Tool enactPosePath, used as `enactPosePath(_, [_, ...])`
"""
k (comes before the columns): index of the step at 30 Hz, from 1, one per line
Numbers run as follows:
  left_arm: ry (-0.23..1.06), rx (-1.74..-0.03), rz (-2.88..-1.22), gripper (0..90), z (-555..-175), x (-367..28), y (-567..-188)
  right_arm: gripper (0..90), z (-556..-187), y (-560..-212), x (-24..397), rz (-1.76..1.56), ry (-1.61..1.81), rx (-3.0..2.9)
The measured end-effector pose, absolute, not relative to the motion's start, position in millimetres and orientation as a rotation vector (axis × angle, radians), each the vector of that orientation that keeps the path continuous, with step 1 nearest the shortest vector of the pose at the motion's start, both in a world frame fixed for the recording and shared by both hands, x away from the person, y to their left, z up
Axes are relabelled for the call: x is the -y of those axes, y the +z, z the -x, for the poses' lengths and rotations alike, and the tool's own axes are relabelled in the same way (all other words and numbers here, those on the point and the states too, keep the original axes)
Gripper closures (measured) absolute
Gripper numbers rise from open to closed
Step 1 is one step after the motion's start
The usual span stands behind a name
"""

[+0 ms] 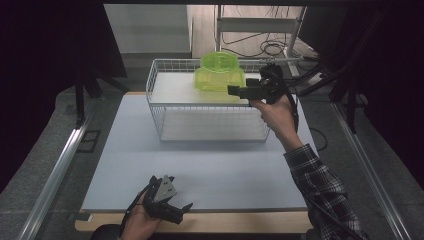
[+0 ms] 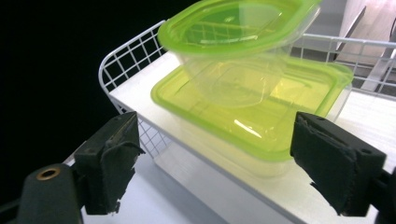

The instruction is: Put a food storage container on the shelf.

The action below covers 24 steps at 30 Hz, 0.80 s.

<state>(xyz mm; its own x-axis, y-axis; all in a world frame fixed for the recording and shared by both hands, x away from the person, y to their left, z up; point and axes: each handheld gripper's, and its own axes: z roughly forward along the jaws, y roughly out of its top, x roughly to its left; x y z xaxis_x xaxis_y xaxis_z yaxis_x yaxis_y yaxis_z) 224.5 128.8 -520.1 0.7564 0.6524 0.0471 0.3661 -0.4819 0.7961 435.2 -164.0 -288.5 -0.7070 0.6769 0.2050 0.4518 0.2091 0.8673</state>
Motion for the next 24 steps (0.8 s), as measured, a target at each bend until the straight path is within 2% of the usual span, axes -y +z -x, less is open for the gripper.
enactPosePath(7, [0.413,-0.754,-2.069,0.0,-223.9,-130.9,-518.1,11.0,-424.2,-299.5,164.2,-1.009,1.483,-2.279])
enactPosePath(24, [0.389,-0.805,-2.009,0.0,-226.9,-139.6,-516.3,7.6,-401.1,-331.3,162.6,-0.881,1.408,-2.334])
